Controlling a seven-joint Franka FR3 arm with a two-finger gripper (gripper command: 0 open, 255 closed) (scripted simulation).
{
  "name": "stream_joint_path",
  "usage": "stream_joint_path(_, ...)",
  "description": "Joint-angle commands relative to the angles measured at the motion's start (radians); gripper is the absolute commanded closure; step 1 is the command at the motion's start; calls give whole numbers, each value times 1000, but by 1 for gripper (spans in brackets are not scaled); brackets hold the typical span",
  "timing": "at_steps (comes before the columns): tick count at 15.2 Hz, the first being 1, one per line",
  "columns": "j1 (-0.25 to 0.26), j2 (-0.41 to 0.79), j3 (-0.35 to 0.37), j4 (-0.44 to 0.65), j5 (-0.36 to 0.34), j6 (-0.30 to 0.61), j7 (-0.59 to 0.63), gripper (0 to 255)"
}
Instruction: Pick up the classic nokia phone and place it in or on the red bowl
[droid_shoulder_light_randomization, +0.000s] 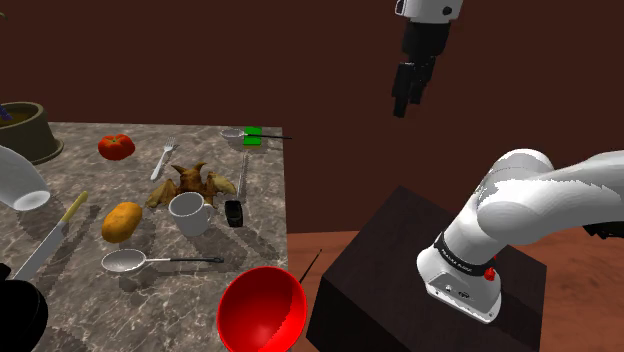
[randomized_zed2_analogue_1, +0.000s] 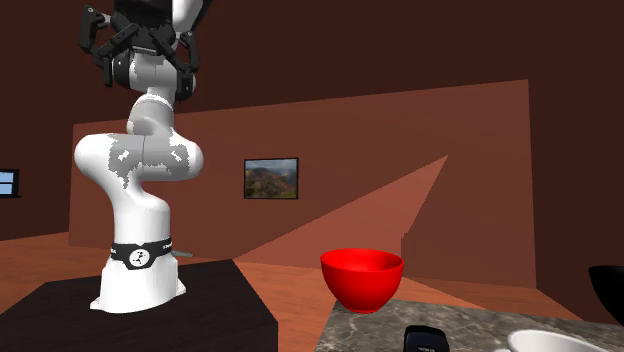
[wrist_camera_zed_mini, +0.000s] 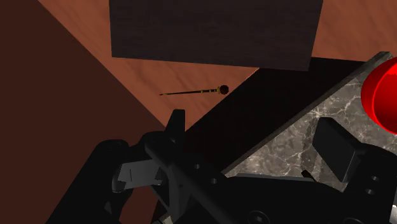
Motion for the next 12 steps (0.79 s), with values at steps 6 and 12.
stream_joint_path(6, 21, 69, 77, -71, 57, 174, 72, 0)
stream_joint_path(12, 43, 205, 171, -108, 107, 390, 156, 0)
